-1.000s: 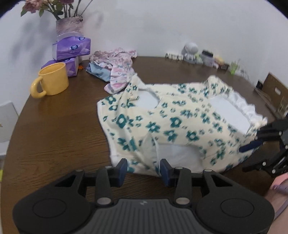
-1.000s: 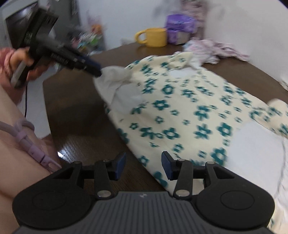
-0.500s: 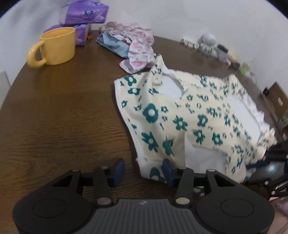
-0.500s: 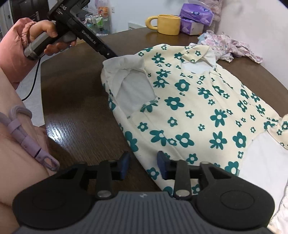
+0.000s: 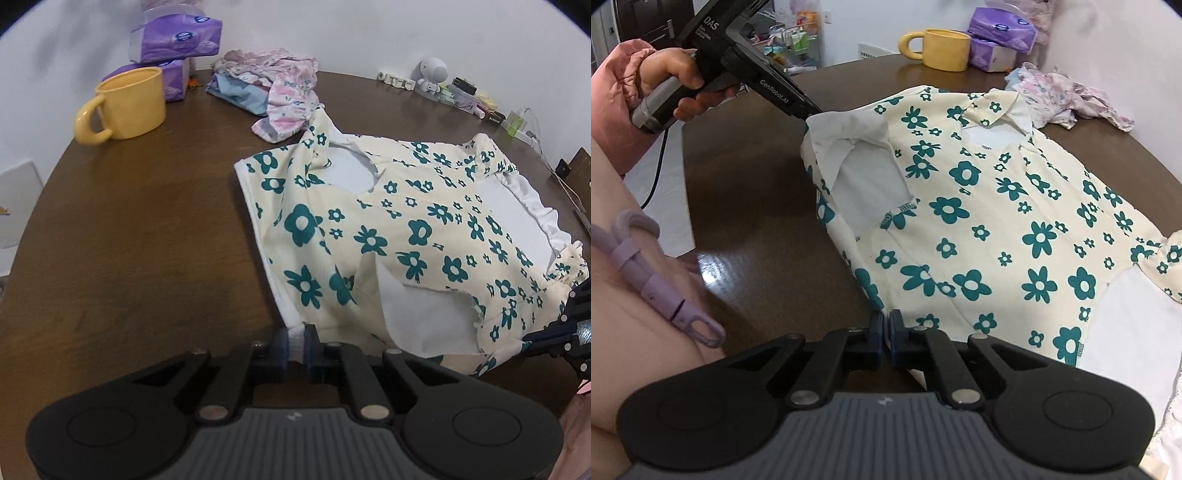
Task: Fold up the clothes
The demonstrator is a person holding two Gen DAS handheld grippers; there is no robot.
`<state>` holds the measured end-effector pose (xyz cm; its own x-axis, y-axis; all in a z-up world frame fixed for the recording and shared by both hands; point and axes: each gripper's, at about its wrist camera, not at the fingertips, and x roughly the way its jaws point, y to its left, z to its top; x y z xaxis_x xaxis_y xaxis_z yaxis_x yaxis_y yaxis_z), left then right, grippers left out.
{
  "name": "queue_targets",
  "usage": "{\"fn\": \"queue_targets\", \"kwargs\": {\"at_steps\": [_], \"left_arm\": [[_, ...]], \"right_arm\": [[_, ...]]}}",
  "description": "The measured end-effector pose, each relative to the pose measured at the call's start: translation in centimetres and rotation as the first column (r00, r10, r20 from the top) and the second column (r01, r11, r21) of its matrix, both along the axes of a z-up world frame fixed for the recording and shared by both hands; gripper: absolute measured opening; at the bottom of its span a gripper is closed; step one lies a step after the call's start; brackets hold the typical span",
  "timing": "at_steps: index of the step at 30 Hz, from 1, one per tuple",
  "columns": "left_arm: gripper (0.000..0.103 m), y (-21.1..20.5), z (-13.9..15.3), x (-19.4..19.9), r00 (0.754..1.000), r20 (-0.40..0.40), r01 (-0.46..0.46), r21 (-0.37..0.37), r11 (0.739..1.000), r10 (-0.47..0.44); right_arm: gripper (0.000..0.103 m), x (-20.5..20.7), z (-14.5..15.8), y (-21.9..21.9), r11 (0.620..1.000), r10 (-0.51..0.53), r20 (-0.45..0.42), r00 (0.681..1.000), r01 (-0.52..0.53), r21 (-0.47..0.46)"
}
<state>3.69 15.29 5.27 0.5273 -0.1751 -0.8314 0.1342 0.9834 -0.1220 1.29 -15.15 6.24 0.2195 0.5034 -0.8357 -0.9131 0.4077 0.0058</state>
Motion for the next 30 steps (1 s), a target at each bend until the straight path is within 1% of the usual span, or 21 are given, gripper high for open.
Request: {"fn": "queue_targets", "kwargs": {"at_steps": [3, 5, 7, 8, 9, 10, 11, 12, 13, 14, 15, 16, 17, 19, 21, 22, 23, 25, 27, 28, 30], "left_arm": [[0.008, 0.1, 0.2, -0.8, 1.0, -0.001, -0.019, 0.001, 1.0, 0.019], [0.012, 0.4, 0.6, -1.1, 0.999, 0.018, -0.048, -0.015, 0.999, 0.049], [0.023, 0.7, 1.2, -1.5, 0.994, 0.054, -0.092, -0.045, 0.995, 0.094], [0.029, 0.8, 1.8, -2.0, 0.987, 0.096, -0.122, -0.06, 0.991, 0.128], [0.043, 0.9, 2.4, -2.6, 0.977, 0.139, -0.152, -0.075, 0.985, 0.161], [0.061, 0.9, 3.0, -3.6, 0.96, 0.196, -0.182, -0.105, 0.978, 0.2], [0.069, 0.8, 3.3, -4.6, 0.943, 0.238, -0.202, -0.139, 0.969, 0.231], [0.081, 0.7, 3.6, -5.5, 0.924, 0.278, -0.22, -0.174, 0.96, 0.262], [0.087, 0.3, 3.5, -6.3, 0.914, 0.295, -0.225, -0.199, 0.954, 0.278], [0.089, 0.0, 3.5, -7.0, 0.904, 0.311, -0.23, -0.224, 0.947, 0.293], [0.091, -0.5, 3.4, -7.4, 0.9, 0.309, -0.244, -0.225, 0.943, 0.306], [0.094, -1.0, 3.4, -7.8, 0.896, 0.308, -0.258, -0.226, 0.939, 0.32], [0.096, -1.5, 3.3, -8.1, 0.892, 0.306, -0.273, -0.226, 0.935, 0.334], [0.098, -2.5, 3.0, -8.7, 0.874, 0.29, -0.332, -0.232, 0.914, 0.391], [0.099, -3.3, 2.7, -8.9, 0.873, 0.264, -0.357, -0.229, 0.906, 0.411], [0.099, -3.9, 2.4, -9.1, 0.877, 0.258, -0.353, -0.221, 0.909, 0.404], [0.099, -4.4, 2.2, -9.0, 0.882, 0.256, -0.347, -0.213, 0.913, 0.395], [0.099, -5.0, 1.9, -9.0, 0.886, 0.231, -0.362, -0.199, 0.911, 0.403], [0.099, -6.1, 1.6, -9.0, 0.903, 0.214, -0.338, -0.182, 0.923, 0.373], [0.099, -6.6, 1.5, -9.1, 0.911, 0.205, -0.325, -0.173, 0.93, 0.357], [0.099, -8.2, 1.4, -8.9, 0.937, 0.2, -0.264, -0.133, 0.955, 0.287]], "right_arm": [[0.004, -0.1, 0.0, -0.3, 1.0, 0.005, -0.016, 1.0, -0.005, 0.015], [0.006, 0.4, 0.3, -0.9, 0.998, -0.021, -0.048, 0.999, 0.024, 0.057], [0.015, 1.0, 0.6, -1.5, 0.993, -0.047, -0.081, 0.996, 0.056, 0.101], [0.02, 1.4, 1.1, -2.4, 0.985, -0.077, -0.095, 0.993, 0.09, 0.145], [0.037, 1.5, 1.7, -3.5, 0.973, -0.119, -0.087, 0.989, 0.133, 0.189], [0.051, 1.7, 2.2, -4.7, 0.957, -0.16, -0.082, 0.984, 0.175, 0.233], [0.055, 1.9, 2.8, -5.8, 0.937, -0.202, -0.078, 0.976, 0.216, 0.276], [0.058, 2.1, 3.3, -7.0, 0.914, -0.244, -0.075, 0.967, 0.255, 0.316], [0.066, 2.0, 3.6, -8.1, 0.895, -0.29, -0.071, 0.954, 0.297, 0.333], [0.072, 1.9, 3.8, -9.2, 0.874, -0.336, -0.067, 0.939, 0.338, 0.35], [0.082, 1.7, 4.1, -10.3, 0.852, -0.383, -0.061, 0.922, 0.378, 0.362], [0.088, 1.4, 4.2, -10.9, 0.836, -0.441, -0.033, 0.897, 0.424, 0.348], [0.09, 1.1, 4.3, -11.5, 0.816, -0.497, -0.005, 0.868, 0.47, 0.336], [0.103, 0.4, 4.5, -12.6, 0.77, -0.598, 0.054, 0.799, 0.555, 0.316], [0.103, -0.4, 4.3, -13.6, 0.728, -0.66, 0.087, 0.746, 0.607, 0.32], [0.103, -0.7, 4.0, -14.0, 0.704, -0.686, 0.08, 0.723, 0.633, 0.322], [0.103, -0.7, 3.5, -14.6, 0.679, -0.711, 0.062, 0.701, 0.66, 0.321], [0.103, -0.6, 2.3, -15.1, 0.638, -0.745, 0.014, 0.667, 0.707, 0.304], [0.103, -0.8, 1.4, -15.0, 0.605, -0.775, -0.008, 0.631, 0.746, 0.277], [0.103, -1.2, 1.0, -15.0, 0.6, -0.78, -0.008, 0.626, 0.751, 0.277], [0.103, -1.8, 0.4, -14.9, 0.589, -0.788, -0.009, 0.615, 0.759, 0.277]]}}
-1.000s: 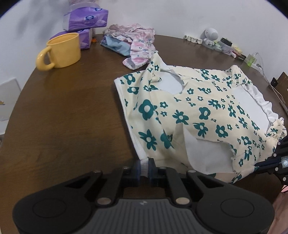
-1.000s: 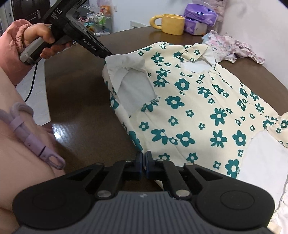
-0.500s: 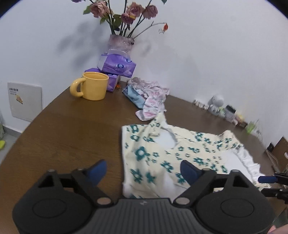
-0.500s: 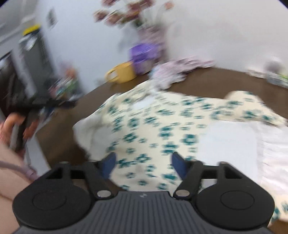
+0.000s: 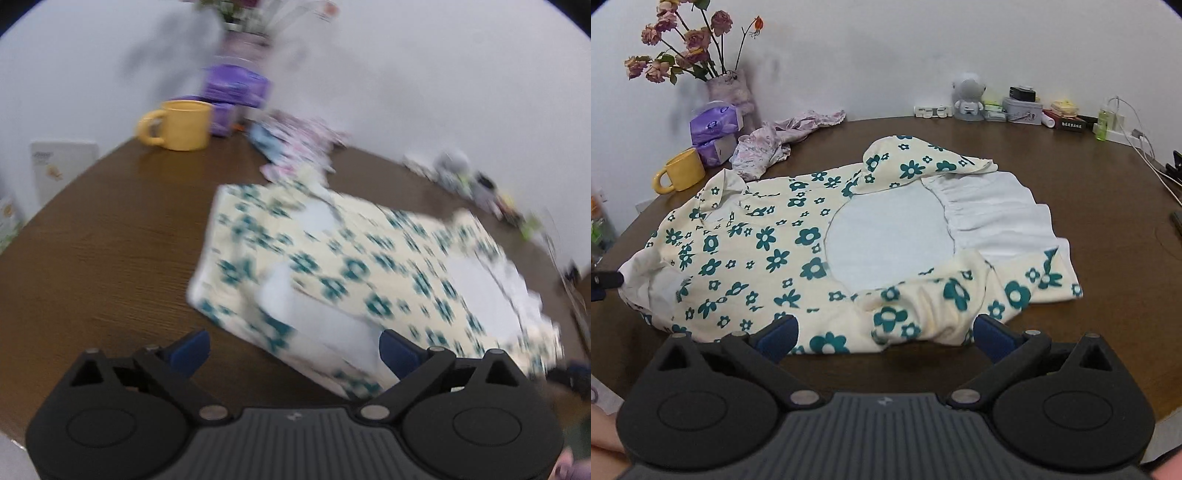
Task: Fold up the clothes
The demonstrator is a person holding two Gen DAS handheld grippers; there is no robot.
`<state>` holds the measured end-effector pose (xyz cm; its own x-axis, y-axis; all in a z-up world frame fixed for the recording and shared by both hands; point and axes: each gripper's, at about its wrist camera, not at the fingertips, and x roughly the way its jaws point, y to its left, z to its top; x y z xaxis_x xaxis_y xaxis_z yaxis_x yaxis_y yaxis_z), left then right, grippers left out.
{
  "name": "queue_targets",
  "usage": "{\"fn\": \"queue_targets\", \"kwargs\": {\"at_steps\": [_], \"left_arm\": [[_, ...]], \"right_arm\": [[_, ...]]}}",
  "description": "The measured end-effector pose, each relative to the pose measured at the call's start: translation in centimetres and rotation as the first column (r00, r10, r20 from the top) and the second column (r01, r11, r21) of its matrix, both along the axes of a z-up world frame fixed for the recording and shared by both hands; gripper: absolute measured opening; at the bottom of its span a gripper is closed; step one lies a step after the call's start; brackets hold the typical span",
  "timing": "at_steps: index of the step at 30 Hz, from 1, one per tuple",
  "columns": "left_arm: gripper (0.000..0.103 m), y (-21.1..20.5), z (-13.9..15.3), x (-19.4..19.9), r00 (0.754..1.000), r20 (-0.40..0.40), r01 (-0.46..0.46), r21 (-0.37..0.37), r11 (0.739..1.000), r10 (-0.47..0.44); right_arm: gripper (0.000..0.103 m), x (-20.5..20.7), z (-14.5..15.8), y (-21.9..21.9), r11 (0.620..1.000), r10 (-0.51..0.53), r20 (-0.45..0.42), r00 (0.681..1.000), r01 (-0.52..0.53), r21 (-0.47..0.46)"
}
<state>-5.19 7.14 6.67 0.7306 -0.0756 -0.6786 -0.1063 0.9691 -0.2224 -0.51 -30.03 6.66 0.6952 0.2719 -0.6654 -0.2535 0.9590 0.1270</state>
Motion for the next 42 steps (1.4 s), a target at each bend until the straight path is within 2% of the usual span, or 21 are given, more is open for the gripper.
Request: {"fn": "queue_targets", "kwargs": {"at_steps": [3, 5, 11, 24, 32, 38, 42], "left_arm": [[0.099, -1.7, 0.2, -0.5, 0.998, 0.005, 0.06, 0.057, 0.997, -0.06], [0.099, -2.2, 0.3, -0.9, 0.997, 0.016, 0.081, 0.06, 0.995, -0.082], [0.099, -1.9, 0.6, -1.0, 0.999, 0.012, 0.038, 0.046, 0.998, -0.038], [0.099, -2.3, 0.9, -2.1, 0.998, 0.018, 0.066, 0.027, 0.997, -0.066], [0.099, -2.0, 0.5, -1.6, 0.998, -0.005, 0.064, 0.01, 0.998, -0.064], [0.098, -2.7, 0.6, -1.5, 0.994, -0.017, 0.11, 0.111, 0.988, -0.108], [0.097, -3.6, 1.4, -1.5, 0.975, -0.02, 0.222, 0.2, 0.954, -0.222]], "right_arm": [[0.103, -0.2, -0.2, 0.0, 0.999, 0.005, -0.012, 1.0, -0.004, 0.033], [0.103, -0.1, -0.3, -0.1, 0.999, -0.009, -0.018, 1.0, 0.01, 0.034], [0.103, -1.1, 0.2, -0.9, 0.999, -0.018, -0.002, 1.0, 0.018, 0.05], [0.103, -2.3, 0.8, -0.9, 0.999, -0.022, 0.012, 1.0, 0.022, 0.037], [0.103, -2.3, 0.7, -0.8, 0.999, -0.02, 0.013, 1.0, 0.02, 0.029], [0.103, -1.6, 0.8, -0.8, 1.0, 0.021, 0.015, 1.0, -0.021, -0.012], [0.103, -0.8, 1.8, -1.6, 0.994, 0.112, 0.037, 0.993, -0.111, -0.01]]}}
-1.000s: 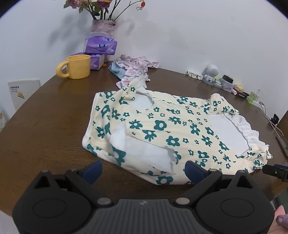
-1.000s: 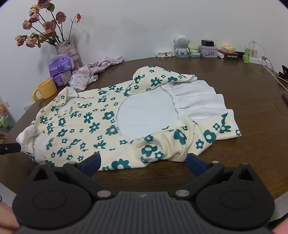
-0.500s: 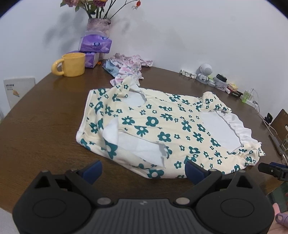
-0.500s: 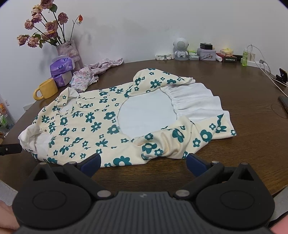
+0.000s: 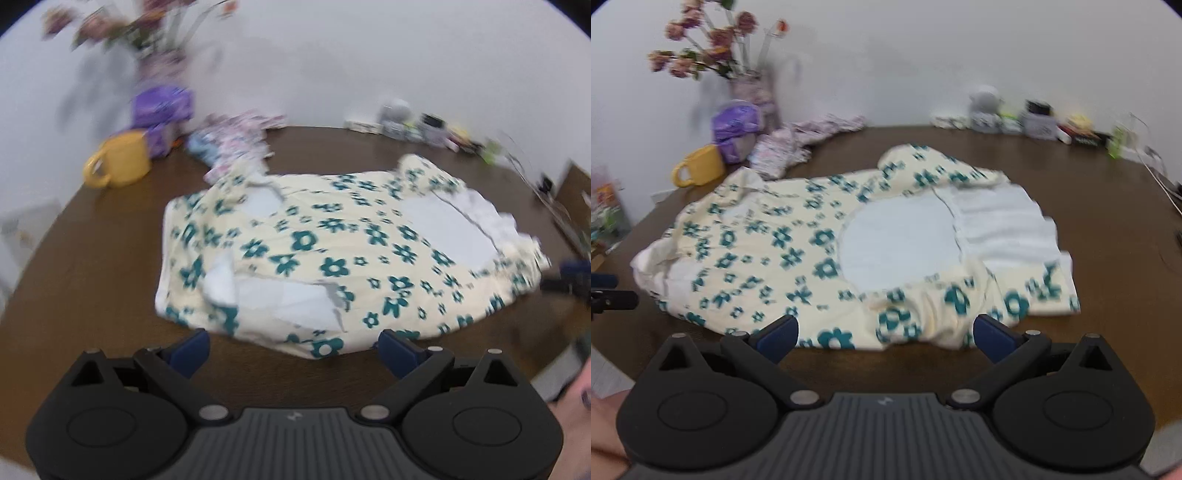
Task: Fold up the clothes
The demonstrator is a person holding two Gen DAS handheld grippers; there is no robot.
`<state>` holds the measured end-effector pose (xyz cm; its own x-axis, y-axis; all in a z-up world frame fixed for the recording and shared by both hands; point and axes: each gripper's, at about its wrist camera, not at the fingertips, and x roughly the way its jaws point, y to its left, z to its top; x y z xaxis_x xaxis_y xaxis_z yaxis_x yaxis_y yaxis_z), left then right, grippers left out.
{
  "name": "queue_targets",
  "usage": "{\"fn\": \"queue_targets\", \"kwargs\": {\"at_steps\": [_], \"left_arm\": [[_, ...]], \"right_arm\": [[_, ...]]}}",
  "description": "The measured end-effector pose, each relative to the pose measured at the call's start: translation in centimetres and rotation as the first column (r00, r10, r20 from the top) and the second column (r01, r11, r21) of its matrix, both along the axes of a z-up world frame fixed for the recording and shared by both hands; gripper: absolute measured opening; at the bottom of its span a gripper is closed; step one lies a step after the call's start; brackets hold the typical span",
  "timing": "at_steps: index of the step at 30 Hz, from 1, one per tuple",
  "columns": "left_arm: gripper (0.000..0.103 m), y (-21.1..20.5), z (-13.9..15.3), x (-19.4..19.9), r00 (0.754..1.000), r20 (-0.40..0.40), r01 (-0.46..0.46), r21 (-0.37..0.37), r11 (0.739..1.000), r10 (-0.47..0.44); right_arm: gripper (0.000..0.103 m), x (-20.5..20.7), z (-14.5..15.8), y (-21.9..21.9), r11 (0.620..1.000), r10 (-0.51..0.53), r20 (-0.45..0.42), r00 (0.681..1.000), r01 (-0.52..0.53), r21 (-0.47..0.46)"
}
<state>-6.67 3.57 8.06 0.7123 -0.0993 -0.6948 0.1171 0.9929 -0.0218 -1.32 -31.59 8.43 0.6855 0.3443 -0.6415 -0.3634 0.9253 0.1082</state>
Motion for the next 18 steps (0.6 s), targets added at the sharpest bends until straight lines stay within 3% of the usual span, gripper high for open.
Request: {"fn": "queue_targets", "kwargs": {"at_steps": [3, 8, 11, 15, 18], "left_arm": [[0.097, -1.3, 0.7, 0.2, 0.994, 0.02, 0.108, 0.1, 0.989, -0.111], [0.092, -3.6, 0.4, 1.0, 0.965, -0.01, 0.257, 0.233, 0.938, -0.262], [0.086, -4.6, -0.3, 1.3, 0.945, -0.049, 0.322, 0.308, 0.895, -0.323], [0.081, -5.2, -1.0, 2.0, 0.921, -0.096, 0.385, 0.376, 0.843, -0.377], [0.081, -4.9, -1.5, 2.4, 0.903, -0.125, 0.424, 0.406, 0.81, -0.411]], "right_arm": [[0.103, 1.3, 0.9, -0.4, 0.995, 0.094, -0.002, 0.996, -0.094, -0.023], [0.103, 3.2, 1.0, 0.2, 0.948, 0.239, -0.002, 0.971, -0.234, -0.215], [0.103, 4.1, 0.8, 0.1, 0.895, 0.332, -0.059, 0.942, -0.334, -0.295], [0.102, 4.2, 0.8, -0.6, 0.808, 0.418, -0.063, 0.906, -0.403, -0.43], [0.093, 4.3, 0.4, -0.8, 0.727, 0.507, -0.107, 0.856, -0.49, -0.481]]}}
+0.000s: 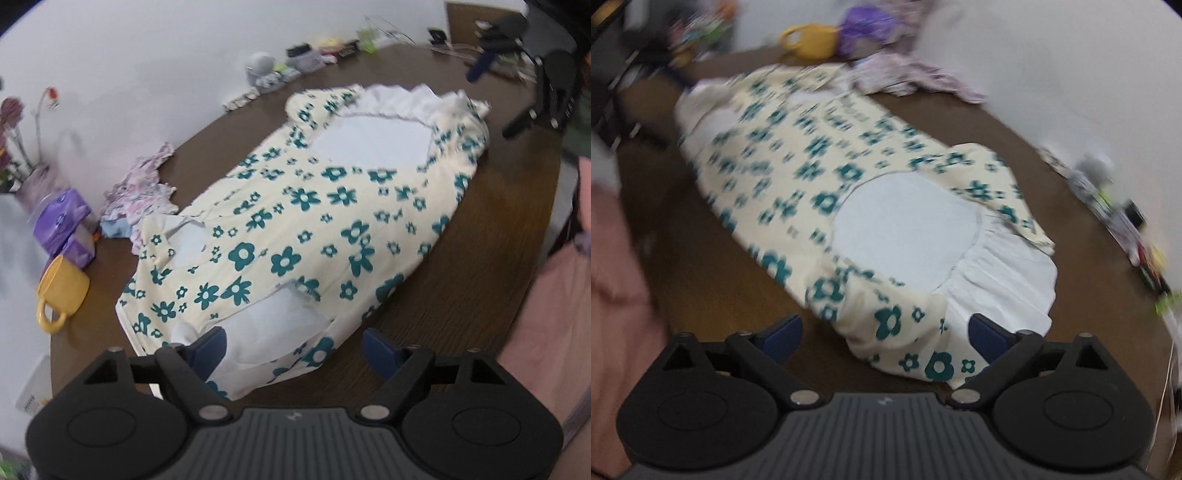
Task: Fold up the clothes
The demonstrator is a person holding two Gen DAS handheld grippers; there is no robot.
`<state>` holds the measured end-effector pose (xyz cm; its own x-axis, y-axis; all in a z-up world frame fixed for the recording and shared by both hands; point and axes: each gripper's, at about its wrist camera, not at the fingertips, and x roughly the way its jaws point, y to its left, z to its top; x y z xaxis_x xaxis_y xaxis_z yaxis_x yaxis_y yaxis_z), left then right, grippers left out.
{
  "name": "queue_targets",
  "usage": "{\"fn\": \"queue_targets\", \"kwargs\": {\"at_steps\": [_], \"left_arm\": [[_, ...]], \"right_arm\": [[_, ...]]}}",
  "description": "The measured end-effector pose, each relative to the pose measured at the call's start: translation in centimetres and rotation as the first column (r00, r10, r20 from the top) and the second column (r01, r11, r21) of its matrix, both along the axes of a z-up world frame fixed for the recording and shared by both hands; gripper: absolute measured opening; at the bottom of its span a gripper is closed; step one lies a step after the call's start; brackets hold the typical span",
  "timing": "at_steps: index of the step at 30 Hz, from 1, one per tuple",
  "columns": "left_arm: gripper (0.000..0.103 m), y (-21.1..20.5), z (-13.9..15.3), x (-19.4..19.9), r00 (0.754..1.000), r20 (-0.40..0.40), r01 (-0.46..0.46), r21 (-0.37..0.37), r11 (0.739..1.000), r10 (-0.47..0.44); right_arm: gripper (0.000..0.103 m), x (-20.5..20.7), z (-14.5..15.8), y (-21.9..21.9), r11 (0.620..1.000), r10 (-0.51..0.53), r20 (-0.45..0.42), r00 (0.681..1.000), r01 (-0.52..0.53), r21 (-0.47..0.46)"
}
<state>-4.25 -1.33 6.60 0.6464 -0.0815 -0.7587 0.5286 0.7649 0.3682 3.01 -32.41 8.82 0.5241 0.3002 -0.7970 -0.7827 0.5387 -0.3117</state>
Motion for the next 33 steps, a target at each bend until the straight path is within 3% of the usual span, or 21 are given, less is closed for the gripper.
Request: {"fn": "queue_targets", "kwargs": {"at_steps": [3, 6, 10, 16, 21, 27, 33], "left_arm": [[0.079, 0.1, -0.6, 0.5, 1.0, -0.021, 0.025, 0.05, 0.998, -0.024], [0.066, -0.1, -0.9, 0.8, 0.997, -0.04, 0.062, 0.084, 0.995, -0.059], [0.046, -0.4, -1.2, 0.9, 0.994, -0.053, 0.104, 0.12, 0.987, -0.098], [0.038, -0.7, -1.4, 1.2, 0.986, -0.07, 0.162, 0.149, 0.975, -0.153], [0.026, -0.8, -1.7, 1.4, 0.978, -0.099, 0.198, 0.147, 0.969, -0.185], [0.009, -0.1, -1.4, 1.4, 0.974, -0.129, 0.198, 0.088, 0.976, -0.186], [0.003, 0.2, -0.8, 1.3, 0.979, -0.099, 0.185, 0.055, 0.981, -0.179]], "right_arm": [[0.081, 0.6, -0.9, 0.2, 0.996, 0.055, -0.007, 0.998, -0.055, -0.071], [0.068, 1.2, -1.7, 0.5, 0.989, 0.097, -0.042, 0.994, -0.101, -0.109], [0.059, 1.3, -2.4, 0.9, 0.977, 0.153, -0.065, 0.986, -0.161, -0.143], [0.038, 1.7, -2.7, 1.0, 0.971, 0.179, -0.102, 0.979, -0.192, -0.14], [0.023, 2.3, -3.1, 1.0, 0.974, 0.172, -0.121, 0.978, -0.187, -0.129], [0.008, 2.5, -3.2, 0.3, 0.987, 0.13, -0.091, 0.987, -0.138, -0.086], [0.005, 1.6, -3.4, 0.4, 0.988, 0.121, -0.031, 0.992, -0.124, -0.096]]}}
